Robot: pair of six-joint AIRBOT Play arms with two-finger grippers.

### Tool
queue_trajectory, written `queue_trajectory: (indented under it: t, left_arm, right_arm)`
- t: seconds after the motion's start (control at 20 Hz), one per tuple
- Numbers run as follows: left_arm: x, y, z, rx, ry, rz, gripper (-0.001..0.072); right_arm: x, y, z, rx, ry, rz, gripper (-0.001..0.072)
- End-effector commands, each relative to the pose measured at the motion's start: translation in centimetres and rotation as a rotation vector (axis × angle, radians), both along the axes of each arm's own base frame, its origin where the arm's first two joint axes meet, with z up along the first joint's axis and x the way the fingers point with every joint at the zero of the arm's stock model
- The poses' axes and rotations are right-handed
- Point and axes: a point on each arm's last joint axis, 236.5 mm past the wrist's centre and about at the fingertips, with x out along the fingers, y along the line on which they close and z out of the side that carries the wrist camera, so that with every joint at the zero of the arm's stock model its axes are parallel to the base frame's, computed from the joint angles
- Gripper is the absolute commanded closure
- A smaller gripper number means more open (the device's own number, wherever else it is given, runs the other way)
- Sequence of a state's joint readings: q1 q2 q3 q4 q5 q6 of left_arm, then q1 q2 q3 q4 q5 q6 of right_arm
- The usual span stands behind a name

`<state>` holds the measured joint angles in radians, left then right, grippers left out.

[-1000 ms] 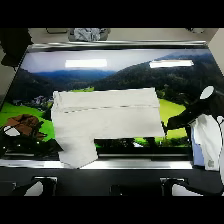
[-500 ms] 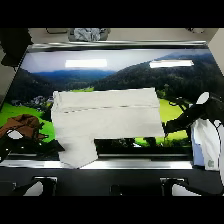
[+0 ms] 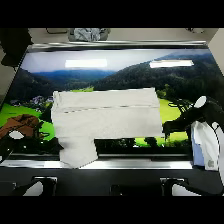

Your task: Fold the shirts.

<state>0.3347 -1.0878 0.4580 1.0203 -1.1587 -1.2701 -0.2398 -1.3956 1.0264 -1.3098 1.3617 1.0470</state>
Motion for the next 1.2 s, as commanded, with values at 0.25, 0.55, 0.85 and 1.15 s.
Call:
queue_trajectory:
  t: [0.25,0.55,0.85,1.15]
  left_arm:
    - [-0.1,-0.2,0.1,-0.010,-0.003,-0.016,0.0670]
    - [1.2,0.3,0.9,0.008,-0.055,-0.024,0.0671]
    - [8.7,2.6,12.4,0.117,-0.397,-0.003,0.0675]
    - [17.2,5.0,15.8,0.113,-0.546,0.146,0.0675]
  right_arm:
    - [0.3,2.5,-3.9,0.111,0.077,-0.128,0.0159]
    - [0.7,2.9,-4.3,0.139,0.070,-0.085,0.0663]
    - [7.2,1.8,3.8,0.096,-0.244,-0.012,0.0666]
    - [18.4,3.3,8.2,0.015,-0.535,-0.002,0.0666]
